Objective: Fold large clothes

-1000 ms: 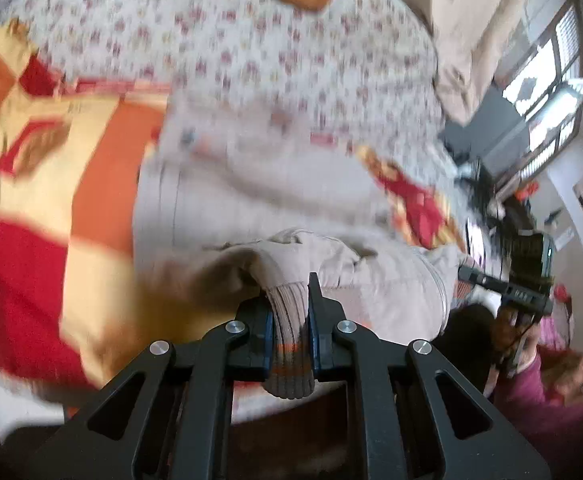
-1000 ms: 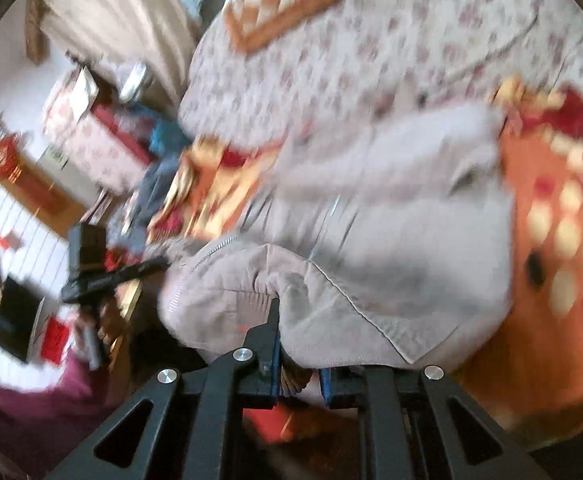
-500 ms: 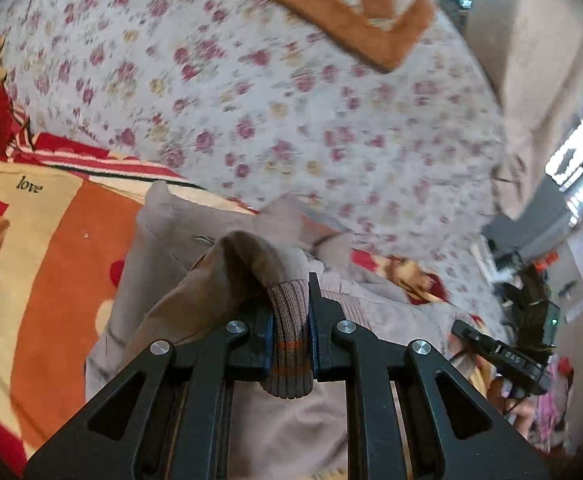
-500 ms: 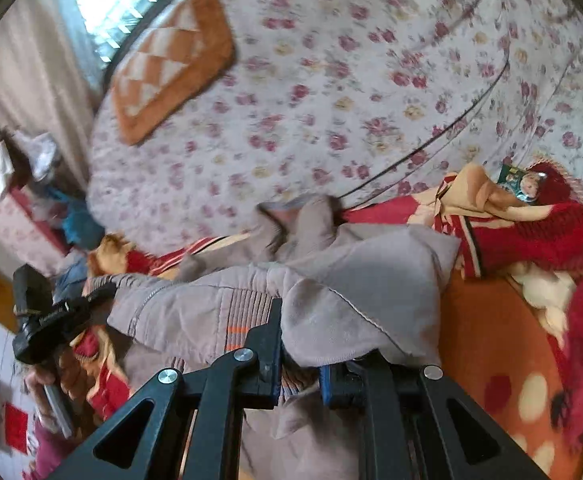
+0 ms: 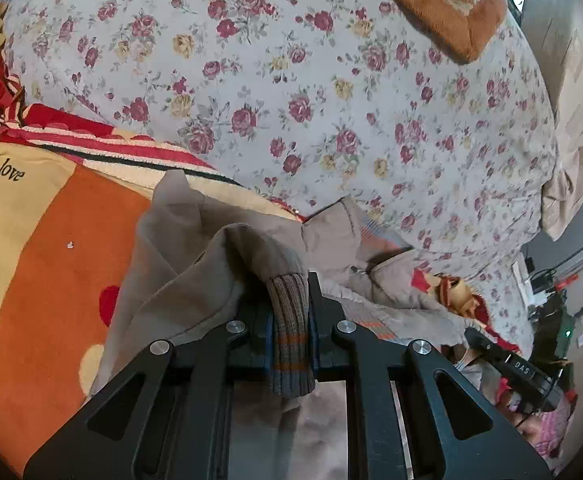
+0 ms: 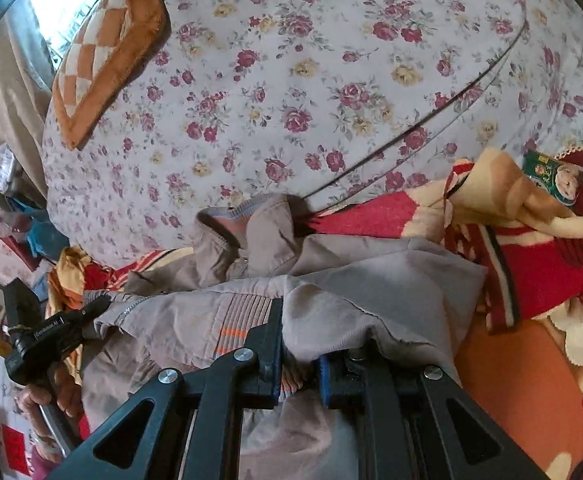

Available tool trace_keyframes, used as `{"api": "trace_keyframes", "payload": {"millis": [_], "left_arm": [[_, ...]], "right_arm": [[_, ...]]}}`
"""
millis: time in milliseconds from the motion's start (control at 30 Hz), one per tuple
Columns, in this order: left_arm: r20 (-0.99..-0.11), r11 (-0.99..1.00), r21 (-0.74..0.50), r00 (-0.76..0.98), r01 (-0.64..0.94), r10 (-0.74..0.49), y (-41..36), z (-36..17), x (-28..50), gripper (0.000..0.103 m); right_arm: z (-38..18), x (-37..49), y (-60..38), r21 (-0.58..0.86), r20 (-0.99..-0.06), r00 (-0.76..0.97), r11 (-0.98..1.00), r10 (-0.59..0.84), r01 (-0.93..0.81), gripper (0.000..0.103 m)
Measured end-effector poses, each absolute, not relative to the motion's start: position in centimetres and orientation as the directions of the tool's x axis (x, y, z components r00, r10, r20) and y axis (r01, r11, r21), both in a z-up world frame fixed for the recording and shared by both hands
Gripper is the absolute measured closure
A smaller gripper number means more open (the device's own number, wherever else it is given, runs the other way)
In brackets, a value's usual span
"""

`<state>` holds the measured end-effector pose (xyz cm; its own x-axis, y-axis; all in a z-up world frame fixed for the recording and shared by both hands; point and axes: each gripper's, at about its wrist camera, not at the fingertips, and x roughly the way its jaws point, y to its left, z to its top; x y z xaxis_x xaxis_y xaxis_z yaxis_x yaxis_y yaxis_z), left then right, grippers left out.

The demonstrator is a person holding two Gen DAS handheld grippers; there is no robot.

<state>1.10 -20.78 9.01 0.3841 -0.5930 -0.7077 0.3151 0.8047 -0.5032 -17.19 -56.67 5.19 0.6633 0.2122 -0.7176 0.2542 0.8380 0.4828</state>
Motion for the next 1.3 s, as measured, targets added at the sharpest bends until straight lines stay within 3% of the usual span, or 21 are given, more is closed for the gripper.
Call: {"api": "trace_keyframes", "payload": {"millis": [100,133,200,233,400,467,533,633,733,867,933,967,1033,1067,1167,1300], "left_arm": [[-0.731,0.822,-0.471,0.379,0.322,-0.567,-21.1,8.8,0.9,0.075],[-0.739,0.827,-0.458,0.377,0.326,-0.558,-21.2,9.0,0.8,0.06],[-0.746,0.847,-0.416,0.41,0.331,-0.525,-20.9,9.9,0.0,0.038],[-0.732,0.85,-0.406,0.437,0.336,-0.522,-20.4,10.6,-0.4,0.032],[-0.715,0.863,-0.372,0.487,0.342,-0.501,-17.8,12.6,-2.3,0.03],[-0.728,0.864,-0.358,0.473,0.354,-0.496,-17.3,12.4,-2.9,0.03],[-0.767,0.87,-0.317,0.438,0.377,-0.469,-17.8,11.8,-3.6,0.03],[-0.812,0.865,-0.244,0.396,0.438,-0.429,-19.3,10.5,-4.6,0.03],[-0.856,0.883,-0.129,0.398,0.451,-0.329,-20.7,8.6,-4.8,0.03],[-0.874,0.907,-0.091,0.404,0.41,-0.271,-20.9,6.6,-3.9,0.03],[-0.873,0.915,-0.091,0.411,0.394,-0.263,-20.6,6.1,-3.4,0.03],[-0.872,0.917,-0.089,0.414,0.389,-0.261,-20.5,6.1,-3.3,0.03],[-0.866,0.927,-0.077,0.435,0.368,-0.245,-20.2,5.9,-2.7,0.03],[-0.865,0.931,-0.07,0.444,0.358,-0.236,-20.1,5.8,-2.5,0.03],[-0.862,0.953,-0.068,0.463,0.297,-0.206,-19.3,5.7,-1.2,0.03],[-0.85,0.969,-0.15,0.474,0.198,-0.229,-17.3,6.5,0.0,0.03]], "right_arm": [[4.8,-16.6,-56.1,0.42,-0.735,0.658,0.872,0.165,0.25,0.09],[4.8,-16.4,-55.8,0.39,-0.745,0.65,0.888,0.15,0.242,0.089],[5.4,-16.3,-55.0,0.33,-0.762,0.637,0.916,0.114,0.23,0.076],[5.7,-16.5,-54.8,0.321,-0.759,0.643,0.919,0.105,0.229,0.074],[9.0,-18.7,-53.7,0.27,-0.699,0.715,0.934,0.022,0.235,0.054],[10.1,-19.4,-53.1,0.246,-0.667,0.745,0.942,-0.007,0.23,0.053],[10.6,-19.6,-52.1,0.289,-0.659,0.749,0.943,0.072,0.164,0.053],[9.3,-18.5,-49.7,0.322,-0.705,0.678,0.946,0.208,0.045,0.053],[7.0,-16.4,-46.9,0.226,-0.773,0.618,0.973,0.145,0.055,0.053],[5.3,-12.6,-45.1,0.27,-0.811,0.547,0.962,0.208,0.035,0.052],[4.6,-10.3,-43.9,0.244,-0.837,0.507,0.97,0.207,0.007,0.032],[3.7,-9.2,-43.1,0.228,-0.865,0.458,0.974,0.207,-0.009,0.028],[2.0,-8.0,-42.1,0.174,-0.904,0.392,0.984,0.174,-0.036,0.04],[1.5,-7.7,-41.4,0.132,-0.91,0.389,0.99,0.143,-0.057,0.062],[1.9,-7.2,-40.3,0.074,-0.886,0.454,0.995,0.097,-0.067,0.089],[3.4,-5.4,-40.2,0.105,-0.828,0.552,0.994,0.096,-0.015,0.089]]}}
